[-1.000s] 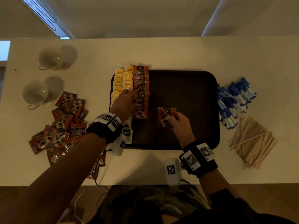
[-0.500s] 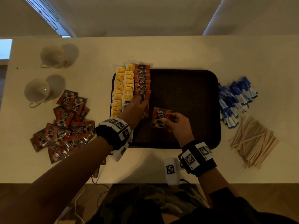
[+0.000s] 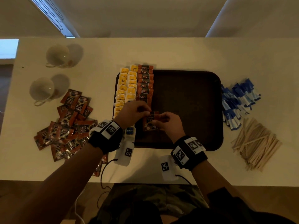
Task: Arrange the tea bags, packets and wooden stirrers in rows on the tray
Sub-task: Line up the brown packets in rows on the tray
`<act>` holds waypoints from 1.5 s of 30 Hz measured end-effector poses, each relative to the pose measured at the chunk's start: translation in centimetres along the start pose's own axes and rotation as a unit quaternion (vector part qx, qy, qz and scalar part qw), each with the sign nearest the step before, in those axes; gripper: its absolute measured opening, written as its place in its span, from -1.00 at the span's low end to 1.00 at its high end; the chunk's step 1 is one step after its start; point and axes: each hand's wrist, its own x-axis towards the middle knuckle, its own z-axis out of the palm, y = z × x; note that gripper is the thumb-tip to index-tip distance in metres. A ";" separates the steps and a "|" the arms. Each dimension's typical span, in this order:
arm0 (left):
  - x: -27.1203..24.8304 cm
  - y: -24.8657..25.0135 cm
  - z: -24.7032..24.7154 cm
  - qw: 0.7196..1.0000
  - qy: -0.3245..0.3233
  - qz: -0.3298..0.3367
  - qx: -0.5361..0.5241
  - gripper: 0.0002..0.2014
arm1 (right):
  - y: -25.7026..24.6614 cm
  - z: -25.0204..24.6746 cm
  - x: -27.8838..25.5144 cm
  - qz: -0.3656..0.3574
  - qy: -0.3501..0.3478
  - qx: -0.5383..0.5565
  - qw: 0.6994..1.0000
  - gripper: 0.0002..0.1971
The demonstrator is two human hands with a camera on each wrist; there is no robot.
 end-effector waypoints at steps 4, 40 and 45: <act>0.4 -0.8 -0.5 0.997 0.025 -0.044 0.059 -0.84 | -0.1 0.8 0.4 -0.003 -0.006 -0.019 1.000 -0.78; -7.3 -5.1 -3.3 0.962 0.233 -0.127 0.069 -0.93 | -5.1 4.8 4.7 -0.054 0.068 -0.030 0.996 -0.51; -7.6 -5.4 -3.3 0.962 0.234 -0.122 0.064 -0.92 | -5.4 4.8 4.8 -0.041 0.074 -0.017 0.996 -0.44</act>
